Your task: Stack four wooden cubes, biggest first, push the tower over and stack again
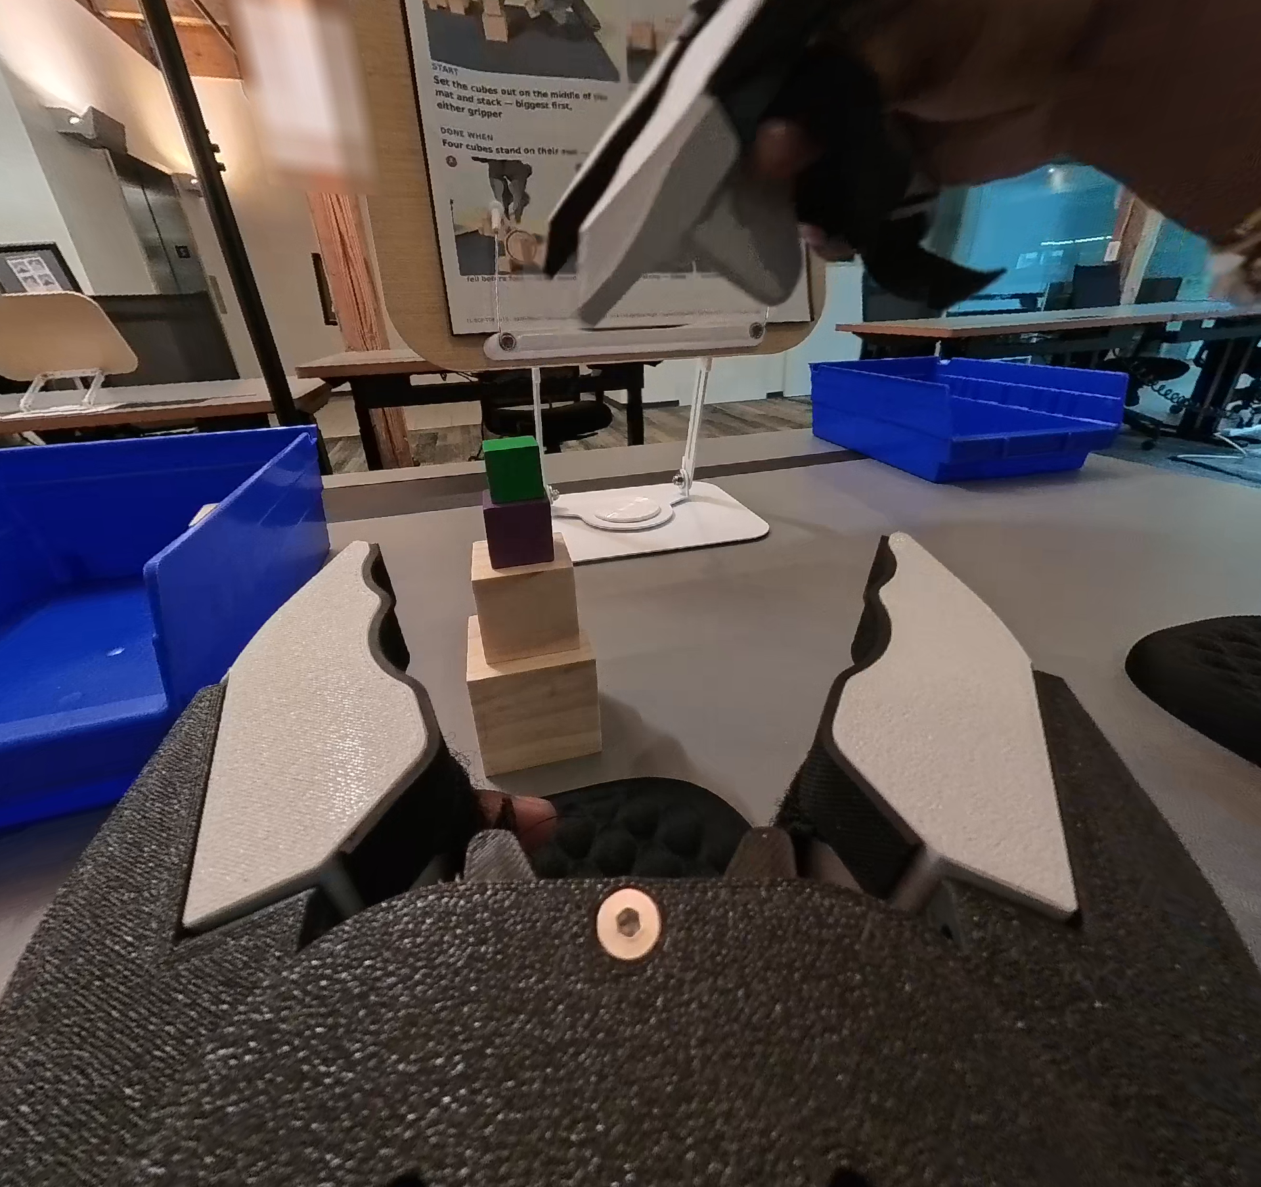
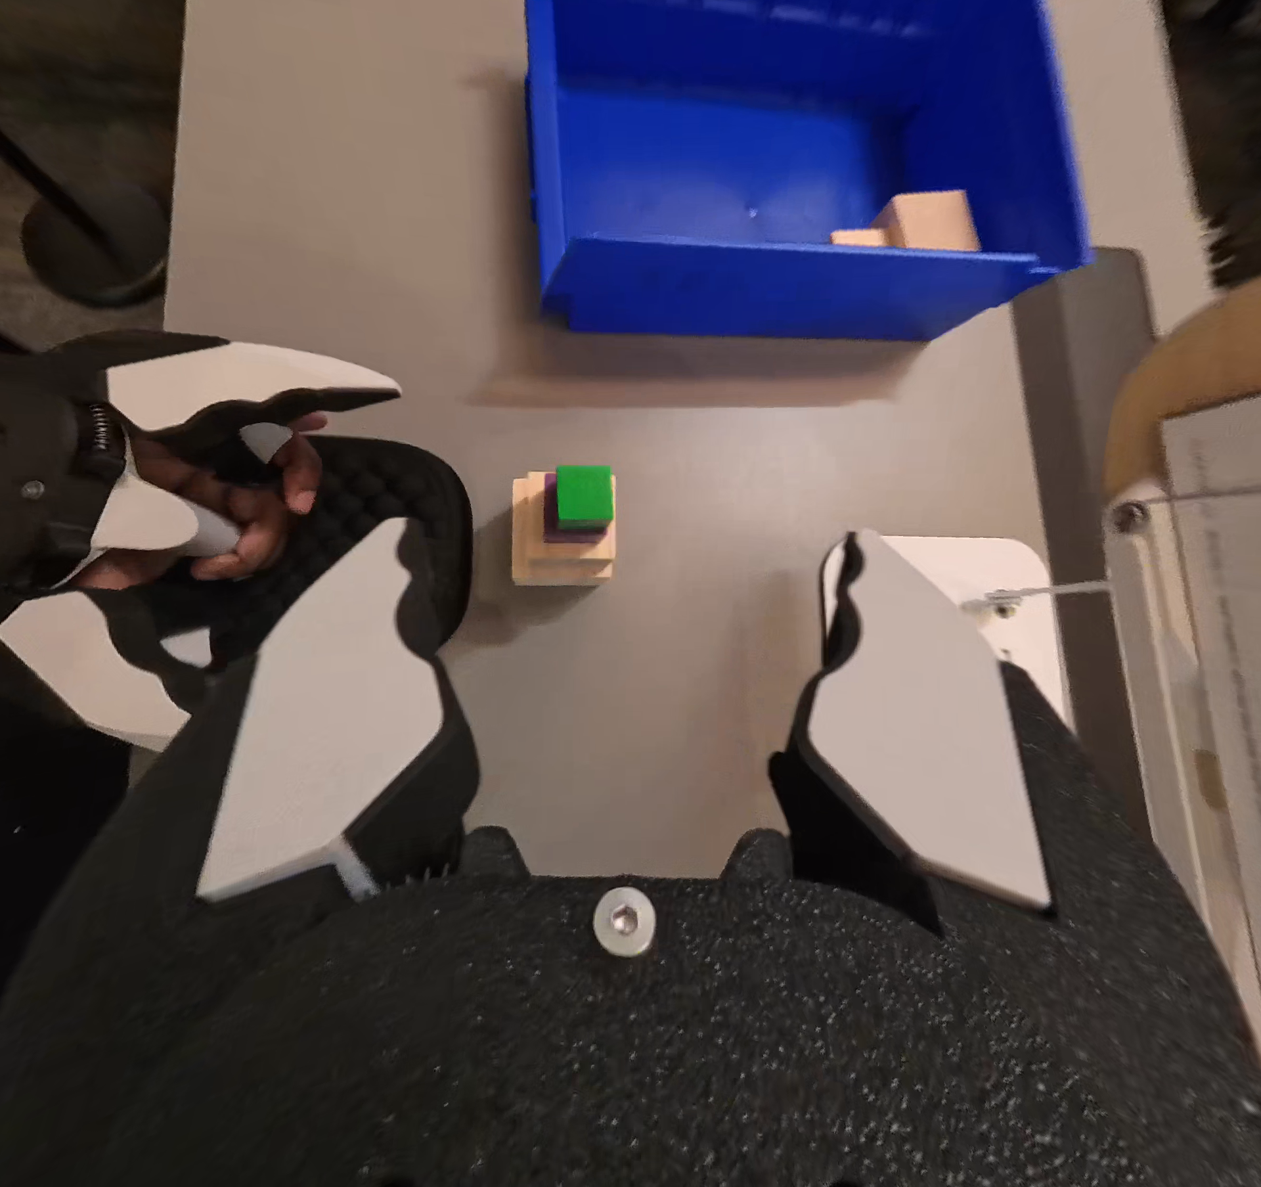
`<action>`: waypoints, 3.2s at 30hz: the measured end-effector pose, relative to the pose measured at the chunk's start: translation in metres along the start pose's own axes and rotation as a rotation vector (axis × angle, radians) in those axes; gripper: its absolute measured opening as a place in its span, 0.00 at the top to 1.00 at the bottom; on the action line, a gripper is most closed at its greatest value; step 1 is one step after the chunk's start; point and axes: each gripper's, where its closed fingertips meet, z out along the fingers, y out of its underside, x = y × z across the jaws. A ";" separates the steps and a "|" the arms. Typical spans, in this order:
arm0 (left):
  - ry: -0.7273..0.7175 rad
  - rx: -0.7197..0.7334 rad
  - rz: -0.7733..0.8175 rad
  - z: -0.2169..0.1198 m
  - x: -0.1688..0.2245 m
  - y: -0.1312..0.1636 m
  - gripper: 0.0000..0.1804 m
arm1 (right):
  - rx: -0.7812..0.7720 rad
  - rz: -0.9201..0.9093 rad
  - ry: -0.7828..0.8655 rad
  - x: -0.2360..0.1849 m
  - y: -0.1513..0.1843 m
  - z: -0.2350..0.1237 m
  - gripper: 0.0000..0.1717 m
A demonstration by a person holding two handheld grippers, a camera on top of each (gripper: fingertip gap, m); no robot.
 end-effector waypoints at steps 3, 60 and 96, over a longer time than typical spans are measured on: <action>-0.002 0.000 0.002 0.000 0.000 0.000 0.29 | 0.120 0.005 0.063 0.002 0.007 -0.019 0.16; 0.272 -0.659 0.275 0.046 -0.076 0.059 1.00 | 0.744 0.165 0.210 -0.072 0.198 -0.099 0.24; 0.311 -0.642 0.300 0.061 -0.057 0.063 1.00 | 0.764 0.174 0.211 -0.071 0.198 -0.101 0.27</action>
